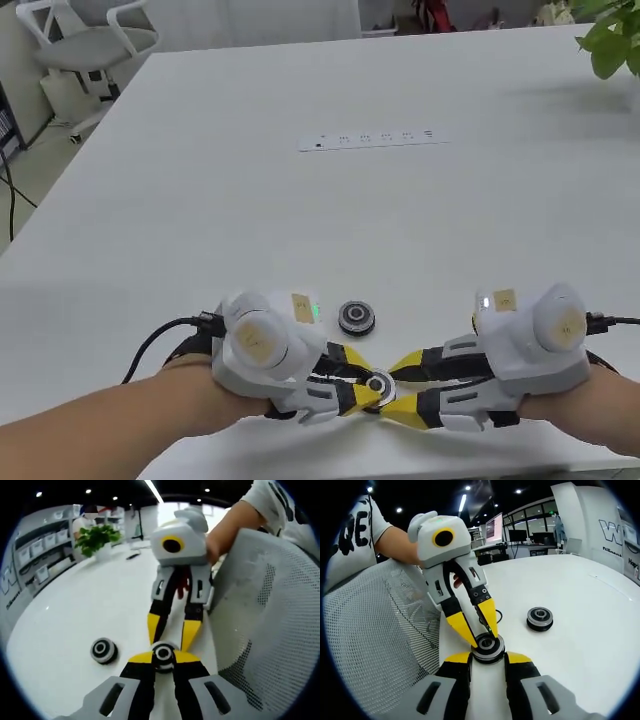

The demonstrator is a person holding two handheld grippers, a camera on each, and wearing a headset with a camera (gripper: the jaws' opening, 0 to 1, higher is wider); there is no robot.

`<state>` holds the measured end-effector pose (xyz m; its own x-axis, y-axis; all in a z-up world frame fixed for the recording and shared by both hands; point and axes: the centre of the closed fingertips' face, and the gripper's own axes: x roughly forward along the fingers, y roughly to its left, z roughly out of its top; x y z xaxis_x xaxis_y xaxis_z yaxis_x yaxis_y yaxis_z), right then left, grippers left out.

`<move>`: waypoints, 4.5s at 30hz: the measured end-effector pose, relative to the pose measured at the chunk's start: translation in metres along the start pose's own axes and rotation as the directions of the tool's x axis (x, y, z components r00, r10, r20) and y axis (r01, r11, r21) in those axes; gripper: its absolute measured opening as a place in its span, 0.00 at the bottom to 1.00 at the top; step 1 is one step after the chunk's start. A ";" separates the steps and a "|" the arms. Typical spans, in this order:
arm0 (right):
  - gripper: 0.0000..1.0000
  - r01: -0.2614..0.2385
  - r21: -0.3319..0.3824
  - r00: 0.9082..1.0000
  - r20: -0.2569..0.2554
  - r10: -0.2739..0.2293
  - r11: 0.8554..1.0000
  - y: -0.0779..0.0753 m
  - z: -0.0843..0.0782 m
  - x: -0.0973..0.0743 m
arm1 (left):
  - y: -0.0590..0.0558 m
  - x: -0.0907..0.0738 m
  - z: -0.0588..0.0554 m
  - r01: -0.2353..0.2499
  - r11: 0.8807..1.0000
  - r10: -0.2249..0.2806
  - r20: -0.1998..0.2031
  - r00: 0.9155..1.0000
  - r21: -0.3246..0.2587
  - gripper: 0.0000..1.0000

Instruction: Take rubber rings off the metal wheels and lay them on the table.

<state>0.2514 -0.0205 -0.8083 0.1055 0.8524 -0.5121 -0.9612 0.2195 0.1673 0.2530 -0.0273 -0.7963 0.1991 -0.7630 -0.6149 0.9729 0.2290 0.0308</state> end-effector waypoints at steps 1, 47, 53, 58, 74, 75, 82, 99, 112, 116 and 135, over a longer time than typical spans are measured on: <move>0.23 0.002 -0.008 1.000 -0.002 -0.002 1.000 0.000 0.000 0.000 | 0.000 0.000 0.000 -0.001 1.000 0.001 0.001 1.000 -0.002 0.14; 0.00 0.034 0.255 0.996 0.069 -0.054 0.966 -0.015 0.004 -0.015 | 0.001 0.000 0.000 -0.023 0.999 0.023 -0.010 1.000 0.027 0.13; 0.00 0.019 0.264 0.996 0.083 -0.043 0.964 -0.014 0.007 -0.015 | 0.002 0.000 0.000 -0.028 0.999 0.028 -0.014 1.000 0.025 0.13; 0.00 0.010 0.268 0.996 0.083 -0.034 0.963 -0.012 0.009 -0.014 | 0.002 0.000 -0.001 -0.031 0.999 0.032 -0.016 0.999 0.024 0.13; 0.00 -0.026 0.227 0.996 0.092 0.005 0.973 -0.003 0.015 -0.009 | 0.003 0.000 -0.001 -0.032 0.999 0.032 -0.018 0.999 0.022 0.13; 0.00 -0.027 0.230 0.996 0.094 0.005 0.973 -0.003 0.015 -0.009 | 0.003 0.000 -0.001 -0.032 0.999 0.032 -0.018 0.999 0.022 0.13; 0.00 -0.044 0.241 0.993 0.116 0.016 0.970 -0.001 0.018 -0.009 | 0.003 0.000 -0.001 -0.034 0.999 0.034 -0.018 0.999 0.019 0.13; 0.00 -0.017 0.268 0.993 0.120 -0.016 0.963 -0.007 0.014 -0.012 | 0.003 0.000 0.000 -0.031 0.999 0.031 0.000 1.000 0.009 0.13; 0.00 -0.009 0.287 0.992 0.124 -0.028 0.958 -0.011 0.014 -0.014 | -0.006 -0.002 0.000 0.032 0.999 -0.032 -0.011 0.999 0.014 0.25; 0.00 -0.008 0.296 0.991 0.130 -0.032 0.955 -0.011 0.015 -0.014 | -0.008 -0.006 0.003 0.036 0.999 -0.036 -0.009 0.999 0.034 0.27; 0.00 -0.029 0.315 0.990 0.141 -0.016 0.949 -0.009 0.017 -0.016 | 0.000 -0.047 0.018 0.015 0.999 -0.012 0.079 0.997 -0.031 0.42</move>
<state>0.2628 -0.0277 -0.7873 0.1561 0.9070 -0.3912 -0.8344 0.3330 0.4392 0.2453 -0.0022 -0.7530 0.1958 -0.8110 -0.5513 0.9716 0.2365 -0.0029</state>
